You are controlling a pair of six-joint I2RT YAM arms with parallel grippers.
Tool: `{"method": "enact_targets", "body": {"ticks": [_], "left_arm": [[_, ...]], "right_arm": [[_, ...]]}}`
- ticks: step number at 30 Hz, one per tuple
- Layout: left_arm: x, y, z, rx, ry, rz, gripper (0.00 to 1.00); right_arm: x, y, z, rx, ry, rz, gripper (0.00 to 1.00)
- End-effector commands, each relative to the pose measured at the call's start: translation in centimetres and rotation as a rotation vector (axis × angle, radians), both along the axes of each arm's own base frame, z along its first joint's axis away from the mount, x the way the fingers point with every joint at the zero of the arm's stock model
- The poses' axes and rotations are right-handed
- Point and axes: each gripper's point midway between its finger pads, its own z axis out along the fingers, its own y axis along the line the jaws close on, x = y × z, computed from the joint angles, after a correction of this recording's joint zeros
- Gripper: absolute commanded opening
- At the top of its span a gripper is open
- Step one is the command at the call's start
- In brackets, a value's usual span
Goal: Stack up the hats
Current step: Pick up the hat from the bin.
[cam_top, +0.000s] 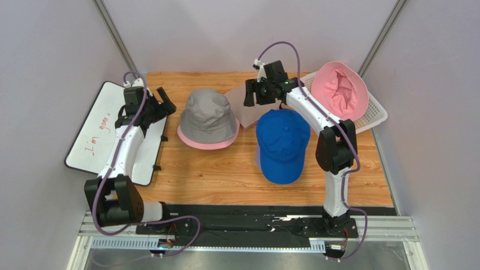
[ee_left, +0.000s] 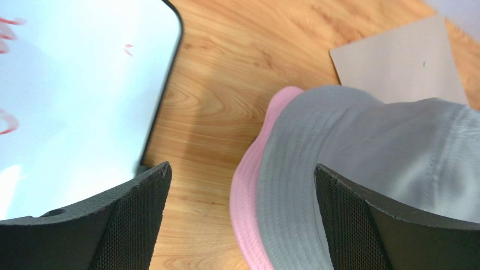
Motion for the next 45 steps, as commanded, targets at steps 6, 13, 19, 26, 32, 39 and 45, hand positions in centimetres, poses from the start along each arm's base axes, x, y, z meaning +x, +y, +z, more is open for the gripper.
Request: {"method": "enact_targets", "body": {"ticks": [6,13,19,26,32,39,45], "left_arm": [[-4.2,0.0,12.2,0.079,-0.201,-0.037,1.00],[-7.3,-1.0,16.4,0.164,-0.222,-0.143,1.00],[-7.1,-2.9,13.8,0.070,-0.296,-0.197,1.00],[-7.9,-4.8,12.3,-0.015,-0.287,-0.267,1.00],[-8.9,-3.6,11.4,0.030,-0.276,-0.206,1.00],[-8.5,-5.2,10.7,-0.034,-0.255,-0.286,1.00],[-8.6,-4.7,10.7,0.001,-0.259,-0.279,1.00]], "right_arm": [[-3.5,-12.6,8.9,-0.187,-0.205,-0.208,0.73],[-5.8,-25.8,13.6,-0.387,-0.303,-0.577,0.78],[-3.2,-35.6,13.1,-0.445,-0.215,-0.771,0.77],[0.5,-43.4,9.8,-0.518,-0.175,-0.865,0.76],[1.8,-47.1,7.2,-0.465,-0.187,-0.939,0.75],[5.0,-49.1,4.7,-0.400,-0.208,-0.869,0.75],[7.9,-48.6,2.6,-0.323,-0.231,-0.753,0.74]]}}
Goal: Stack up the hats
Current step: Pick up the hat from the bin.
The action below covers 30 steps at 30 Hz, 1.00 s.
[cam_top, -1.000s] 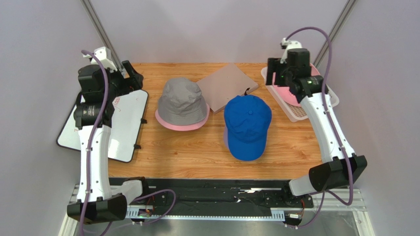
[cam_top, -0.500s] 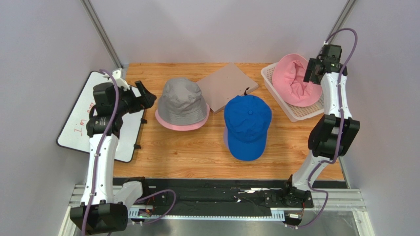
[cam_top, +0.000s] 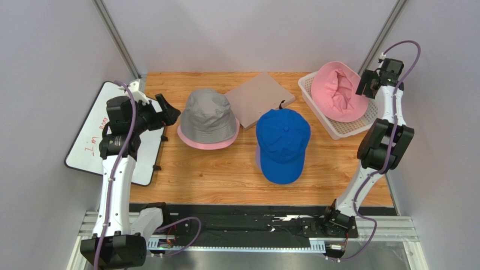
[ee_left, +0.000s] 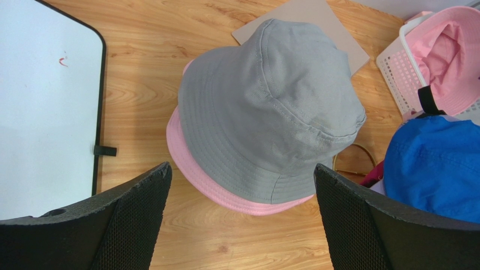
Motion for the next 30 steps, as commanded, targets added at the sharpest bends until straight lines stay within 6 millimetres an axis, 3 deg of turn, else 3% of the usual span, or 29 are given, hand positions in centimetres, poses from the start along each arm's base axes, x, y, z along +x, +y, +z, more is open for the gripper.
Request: {"method": "enact_targets", "body": {"ticks": [1,6,7,9,13,14,15,17,20,21,23,24,27,28,30], "left_arm": [[0.0,-0.1,1.0,0.020,-0.049,-0.022,1.00],[0.0,0.2,1.0,0.033,-0.054,-0.010,1.00],[0.0,0.2,1.0,0.035,-0.054,-0.010,1.00],[0.0,0.3,1.1,0.038,-0.057,-0.005,1.00],[0.0,0.4,0.9,0.039,-0.052,-0.002,1.00],[0.0,0.4,0.9,0.040,-0.052,-0.001,1.00],[0.0,0.3,1.0,0.040,-0.055,-0.002,1.00],[-0.1,0.5,1.2,0.043,-0.061,0.005,1.00],[-0.1,0.9,1.4,0.059,-0.070,0.030,1.00],[-0.2,1.0,1.5,0.063,-0.072,0.034,1.00],[-0.2,1.1,1.7,0.076,-0.083,0.031,1.00],[-0.2,1.1,2.2,0.081,-0.094,0.033,1.00],[-0.2,1.3,3.8,0.104,-0.134,0.040,1.00],[-0.3,1.1,4.1,0.113,-0.141,0.040,1.00],[-0.5,0.8,5.4,0.125,-0.174,0.035,1.00]], "right_arm": [[3.8,0.7,1.3,0.005,-0.112,0.139,0.73],[4.9,0.5,0.1,0.006,-0.115,0.163,0.65],[5.0,0.7,-0.1,0.012,-0.116,0.168,0.50],[5.0,0.7,-0.1,0.010,-0.121,0.167,0.38],[5.0,0.5,0.7,-0.007,-0.132,0.170,0.24],[4.9,0.6,1.2,-0.012,-0.140,0.177,0.15],[4.8,0.5,1.7,-0.013,-0.147,0.170,0.00],[4.5,0.4,3.2,-0.020,-0.172,0.138,0.00],[3.7,0.0,8.7,-0.068,-0.260,0.094,0.00],[2.9,0.4,12.3,-0.083,-0.323,0.081,0.00],[2.0,1.0,16.6,-0.107,-0.403,0.080,0.00],[0.8,1.7,21.0,-0.130,-0.490,0.078,0.00],[-1.1,4.6,27.6,-0.166,-0.628,0.121,0.00],[-2.4,7.2,30.7,-0.189,-0.690,0.164,0.00],[-3.7,9.5,33.7,-0.245,-0.750,0.180,0.00]]}}
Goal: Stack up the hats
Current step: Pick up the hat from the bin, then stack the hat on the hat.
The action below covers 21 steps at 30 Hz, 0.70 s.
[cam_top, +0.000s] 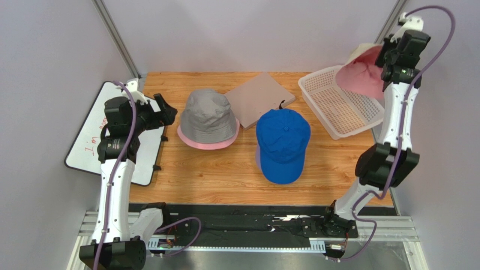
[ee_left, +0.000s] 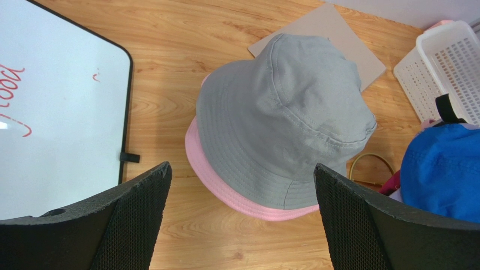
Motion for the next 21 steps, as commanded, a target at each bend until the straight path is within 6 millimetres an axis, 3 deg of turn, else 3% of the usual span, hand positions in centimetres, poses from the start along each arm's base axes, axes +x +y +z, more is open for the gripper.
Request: {"method": "enact_targets", "body": {"ticks": [1,3,4,5,6,7,9,10,11,12,14,15,16,17,18,19,20,21], "left_arm": [[-0.4,-1.0,4.9,0.060,-0.139,-0.027,1.00],[-0.9,-2.1,6.6,0.065,-0.173,-0.059,1.00],[-1.4,-3.6,7.3,0.064,-0.185,-0.105,1.00],[-1.8,-4.4,7.7,0.056,-0.181,-0.132,1.00],[-2.5,-5.7,9.8,0.022,-0.221,-0.186,1.00],[-3.3,-7.2,10.7,-0.007,-0.234,-0.245,1.00],[-5.1,-9.6,13.5,-0.090,-0.284,-0.360,1.00],[-6.2,-10.8,14.5,-0.126,-0.301,-0.413,1.00],[-6.8,-11.5,15.9,-0.160,-0.342,-0.449,1.00],[-8.0,-12.6,16.6,-0.239,-0.330,-0.506,1.00],[-9.2,-13.4,18.2,-0.326,-0.372,-0.558,1.00],[-10.2,-14.1,18.7,-0.415,-0.342,-0.594,1.00],[-10.9,-14.4,20.1,-0.452,-0.387,-0.627,1.00],[-11.1,-14.7,19.9,-0.488,-0.370,-0.643,1.00],[-11.8,-15.0,20.3,-0.543,-0.347,-0.666,1.00],[-12.5,-15.0,21.0,-0.561,-0.373,-0.681,1.00],[-12.6,-15.1,20.9,-0.577,-0.364,-0.681,1.00],[-13.0,-15.1,21.2,-0.602,-0.364,-0.681,1.00]], "right_arm": [[-5.2,9.5,18.9,-0.177,-0.431,0.119,0.00],[-6.4,11.6,21.4,-0.219,-0.502,0.092,0.00],[-7.1,14.8,22.3,-0.235,-0.533,0.154,0.00],[-7.4,16.7,23.0,-0.235,-0.556,0.174,0.00],[-7.6,18.3,23.8,-0.234,-0.588,0.199,0.00],[-8.2,21.3,24.5,-0.233,-0.613,0.255,0.00],[-8.6,24.4,25.4,-0.229,-0.652,0.300,0.00],[-9.2,27.5,25.4,-0.214,-0.664,0.352,0.00],[-9.0,29.2,25.4,-0.241,-0.670,0.377,0.00],[-9.6,32.6,25.1,-0.234,-0.675,0.437,0.00],[-9.1,35.4,24.2,-0.251,-0.659,0.444,0.00],[-9.8,38.1,24.0,-0.234,-0.661,0.484,0.00],[-9.9,39.1,24.0,-0.221,-0.659,0.473,0.00],[-9.2,40.9,22.8,-0.230,-0.636,0.491,0.00],[-9.9,43.6,22.4,-0.223,-0.632,0.525,0.00],[-9.9,44.3,21.9,-0.227,-0.613,0.501,0.00],[-10.4,44.9,22.9,-0.232,-0.628,0.498,0.00],[-10.3,48.0,21.1,-0.249,-0.597,0.527,0.00]]}}
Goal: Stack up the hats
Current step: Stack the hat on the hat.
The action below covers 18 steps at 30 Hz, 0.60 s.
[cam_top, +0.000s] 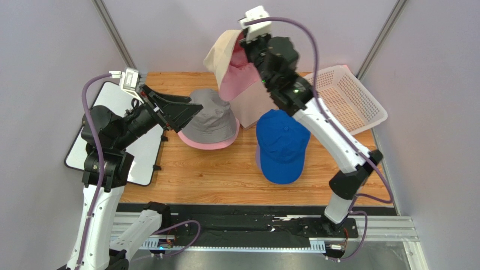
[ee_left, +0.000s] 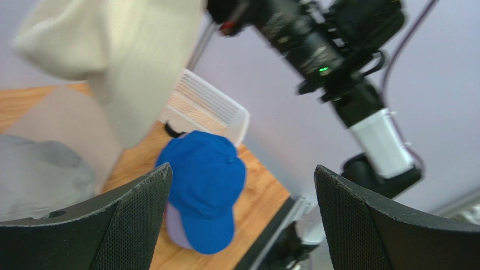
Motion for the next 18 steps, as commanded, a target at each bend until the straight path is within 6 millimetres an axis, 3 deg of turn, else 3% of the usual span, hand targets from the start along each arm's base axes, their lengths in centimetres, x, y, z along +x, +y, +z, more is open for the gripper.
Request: {"method": "enact_targets", "body": {"ticks": [1,2,3,5,6,7,12,13,15,16,18], "left_arm": [[-2.8,-1.2,2.9,-0.158,0.013,-0.140,1.00],[-2.7,-1.2,2.6,-0.178,0.038,-0.139,1.00],[-2.7,-1.2,2.6,-0.191,0.050,-0.145,1.00],[-2.7,-1.6,2.6,-0.227,0.082,-0.182,1.00],[-2.2,-1.9,2.3,-0.237,0.108,-0.198,1.00],[-2.1,-2.1,2.3,-0.247,0.117,-0.213,1.00],[-0.2,-3.0,1.2,-0.299,0.178,-0.230,1.00],[0.2,-3.0,1.2,-0.307,0.179,-0.219,1.00],[1.3,-2.7,1.1,-0.329,0.175,-0.173,1.00],[1.7,-2.6,1.1,-0.336,0.174,-0.154,1.00],[2.9,-2.2,1.3,-0.358,0.169,-0.108,1.00]], "right_arm": [[-1.7,2.9,2.4,0.021,-0.056,-0.114,0.00],[-2.0,3.5,3.1,0.028,-0.075,-0.122,0.00],[-2.0,5.5,2.1,-0.018,-0.078,-0.125,0.00],[-1.9,5.8,2.2,-0.023,-0.094,-0.192,0.00],[-2.6,5.6,3.8,0.000,-0.117,-0.204,0.00],[-2.0,6.2,2.6,-0.017,-0.100,-0.225,0.00],[-3.3,5.9,3.8,0.056,-0.094,-0.216,0.00],[-3.3,6.3,3.0,0.053,-0.076,-0.207,0.00],[-4.3,5.9,3.5,0.077,-0.073,-0.188,0.00],[-4.4,6.4,2.5,0.076,-0.051,-0.174,0.00],[-5.5,5.9,2.8,0.102,-0.044,-0.149,0.00]]}}
